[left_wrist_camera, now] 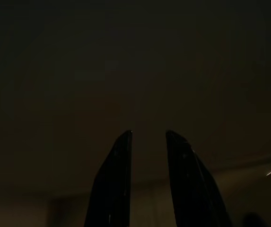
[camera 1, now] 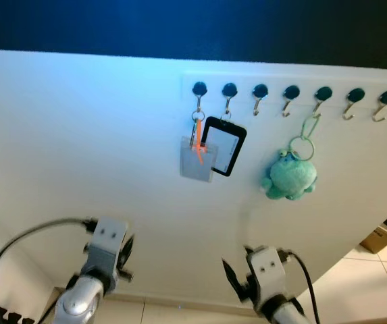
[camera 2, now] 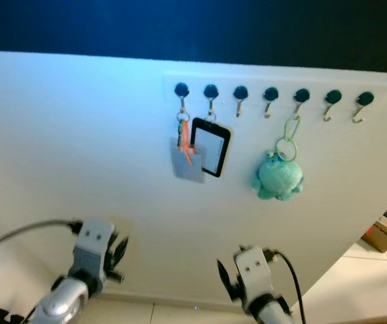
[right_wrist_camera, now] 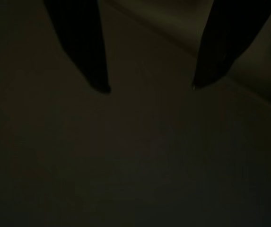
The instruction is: Hang keys on a hook
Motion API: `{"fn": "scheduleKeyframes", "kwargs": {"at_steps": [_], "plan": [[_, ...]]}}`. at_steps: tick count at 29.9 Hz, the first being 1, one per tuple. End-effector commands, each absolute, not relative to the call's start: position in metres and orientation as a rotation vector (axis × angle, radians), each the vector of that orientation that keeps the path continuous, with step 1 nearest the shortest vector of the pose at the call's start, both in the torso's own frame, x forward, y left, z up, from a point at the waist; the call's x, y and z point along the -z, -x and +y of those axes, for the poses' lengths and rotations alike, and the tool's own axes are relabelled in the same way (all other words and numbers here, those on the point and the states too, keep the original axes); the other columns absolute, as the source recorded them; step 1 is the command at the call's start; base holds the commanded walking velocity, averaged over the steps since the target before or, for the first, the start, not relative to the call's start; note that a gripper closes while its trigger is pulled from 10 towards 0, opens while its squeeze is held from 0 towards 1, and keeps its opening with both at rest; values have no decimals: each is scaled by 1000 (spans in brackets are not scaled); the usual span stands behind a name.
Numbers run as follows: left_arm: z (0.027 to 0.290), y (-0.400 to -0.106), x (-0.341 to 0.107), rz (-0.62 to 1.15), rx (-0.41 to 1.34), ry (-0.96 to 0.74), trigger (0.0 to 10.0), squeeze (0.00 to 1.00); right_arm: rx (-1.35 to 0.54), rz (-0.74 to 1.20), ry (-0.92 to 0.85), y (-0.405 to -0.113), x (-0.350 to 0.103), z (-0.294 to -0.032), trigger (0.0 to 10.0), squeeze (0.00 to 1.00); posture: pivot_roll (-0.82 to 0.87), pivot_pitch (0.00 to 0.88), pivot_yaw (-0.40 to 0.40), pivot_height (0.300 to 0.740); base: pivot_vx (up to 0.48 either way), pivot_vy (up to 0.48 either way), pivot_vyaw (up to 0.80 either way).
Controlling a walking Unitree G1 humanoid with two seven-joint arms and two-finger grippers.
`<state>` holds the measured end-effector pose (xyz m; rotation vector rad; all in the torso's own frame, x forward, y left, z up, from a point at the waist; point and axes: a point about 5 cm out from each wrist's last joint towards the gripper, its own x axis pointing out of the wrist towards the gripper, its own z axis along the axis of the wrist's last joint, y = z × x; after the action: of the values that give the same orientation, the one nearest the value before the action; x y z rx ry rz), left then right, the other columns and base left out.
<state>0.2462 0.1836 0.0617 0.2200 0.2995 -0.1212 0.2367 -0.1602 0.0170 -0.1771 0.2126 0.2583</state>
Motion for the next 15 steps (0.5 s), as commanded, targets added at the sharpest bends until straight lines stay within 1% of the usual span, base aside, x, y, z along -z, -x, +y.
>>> {"fn": "scheduleKeyframes", "kwargs": {"at_steps": [1, 2, 3, 4, 5, 6, 11, 15], "plan": [[190, -240, -43, 363, 61, -228, 10000, 0, -180, 302, 143, -228, 0, -173, 10000, 0, 94, 146, -14, 740, 0, 0, 0], [194, -235, -26, 420, 28, -244, 10000, 0, -122, 366, 124, -224, 12, -183, 10000, 0, 94, 145, -14, 740, 0, 0, 0], [194, -235, -26, 420, 28, -244, 10000, 0, -122, 366, 124, -224, 12, -183, 10000, 0, 94, 145, -14, 740, 0, 0, 0], [197, -231, -15, 463, 6, -261, 10000, 0, -76, 407, 117, -219, 20, -189, 10000, 0, 90, 142, -13, 740, 0, 0, 0], [197, -231, -15, 463, 6, -261, 10000, 0, -76, 407, 117, -219, 20, -189, 10000, 0, 90, 142, -13, 740, 0, 0, 0], [200, -226, -6, 492, 2, -281, 10000, 0, -42, 431, 117, -216, 25, -195, 10000, 0, 90, 142, -13, 740, 0, 0, 0], [202, -222, -2, 506, -2, -280, 10000, 0, -26, 433, 119, -214, 27, -198, 10000, 0, 87, 141, -9, 740, 0, 0, 0], [201, -223, -6, 475, 7, -277, 10000, 0, -24, 399, 124, -216, 23, -200, 10000, 0, 89, 142, -8, 740, 0, 0, 0]]}}
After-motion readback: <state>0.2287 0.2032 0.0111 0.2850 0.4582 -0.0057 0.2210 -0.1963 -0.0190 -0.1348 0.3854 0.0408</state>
